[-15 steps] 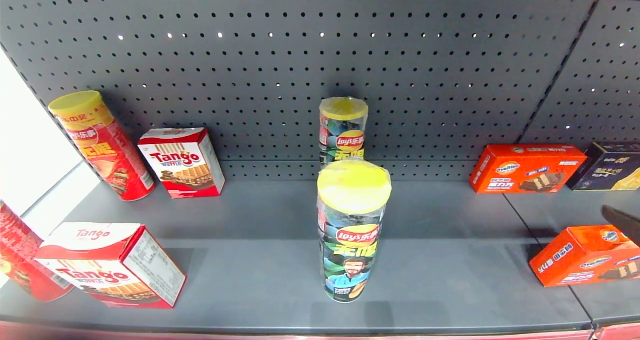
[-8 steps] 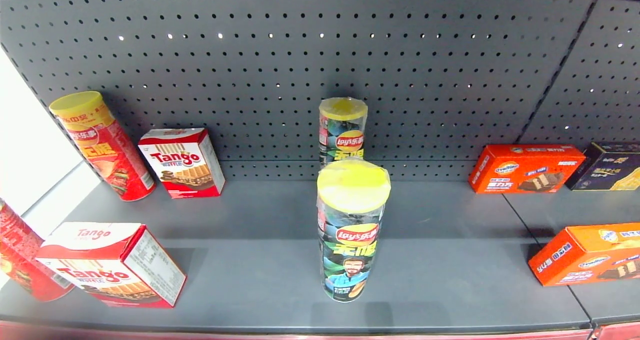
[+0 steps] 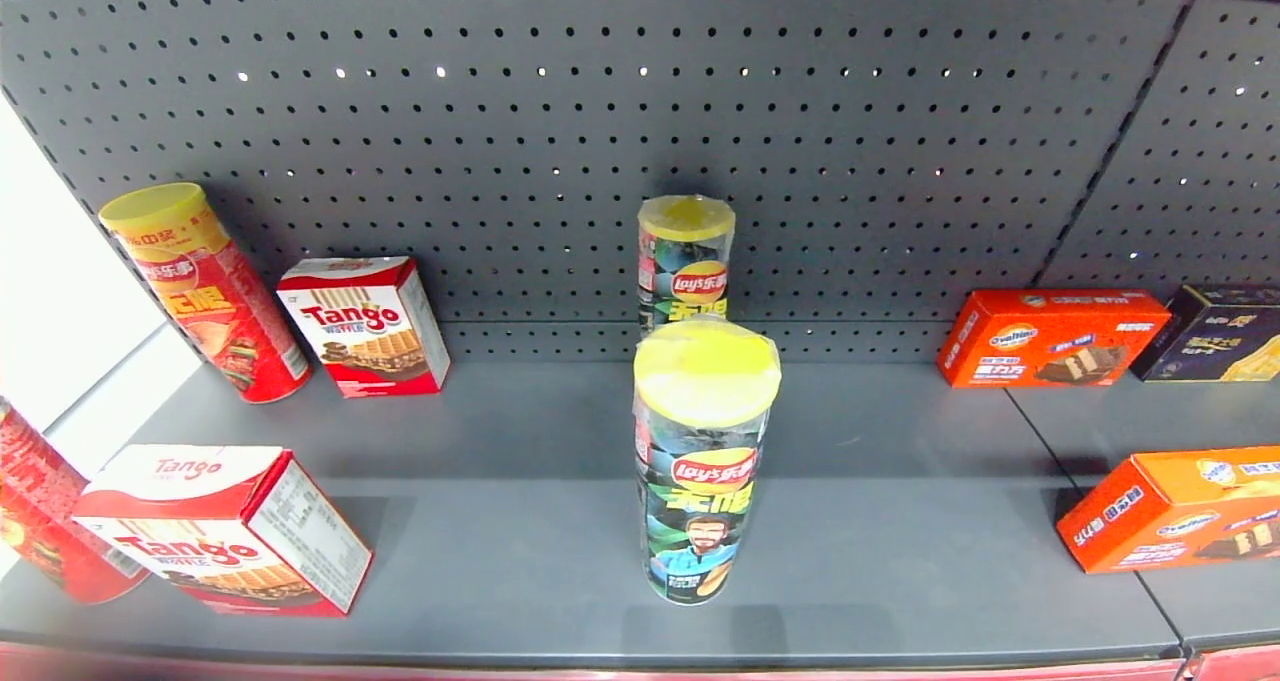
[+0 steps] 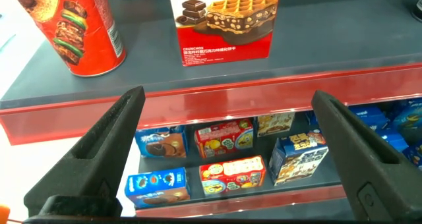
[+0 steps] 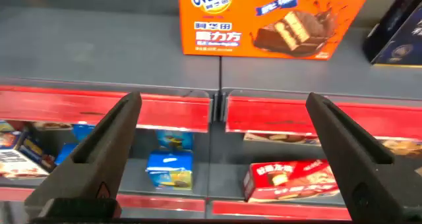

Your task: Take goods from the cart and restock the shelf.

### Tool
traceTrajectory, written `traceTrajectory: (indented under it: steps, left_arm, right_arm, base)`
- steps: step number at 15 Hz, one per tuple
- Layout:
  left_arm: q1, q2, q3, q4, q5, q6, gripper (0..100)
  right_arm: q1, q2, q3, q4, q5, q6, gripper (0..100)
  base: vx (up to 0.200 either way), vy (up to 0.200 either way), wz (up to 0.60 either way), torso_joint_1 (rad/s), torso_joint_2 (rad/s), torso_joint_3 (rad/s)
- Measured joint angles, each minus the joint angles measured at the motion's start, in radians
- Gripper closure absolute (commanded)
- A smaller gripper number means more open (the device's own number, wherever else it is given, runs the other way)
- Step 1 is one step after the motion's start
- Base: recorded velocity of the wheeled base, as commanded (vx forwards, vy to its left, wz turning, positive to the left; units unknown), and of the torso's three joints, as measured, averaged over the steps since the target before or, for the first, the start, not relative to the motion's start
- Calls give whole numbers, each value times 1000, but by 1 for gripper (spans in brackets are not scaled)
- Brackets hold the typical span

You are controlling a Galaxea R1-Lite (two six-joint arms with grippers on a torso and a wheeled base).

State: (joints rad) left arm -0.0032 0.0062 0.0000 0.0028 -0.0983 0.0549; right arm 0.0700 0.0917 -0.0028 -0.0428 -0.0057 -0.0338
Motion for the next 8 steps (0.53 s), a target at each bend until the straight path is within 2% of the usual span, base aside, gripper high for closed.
traceTrajectory:
  steps: [2,8]
  left_arm:
    - [0,0,0,0,-1,0,0]
    - [0,0,0,0,0,-2,0]
  right_arm:
    - [0,-3,1,47,14,1,0]
    - [0,-4,3,44,3,26,0]
  base:
    - [0,0,0,0,0,0]
    - [0,0,0,0,0,0]
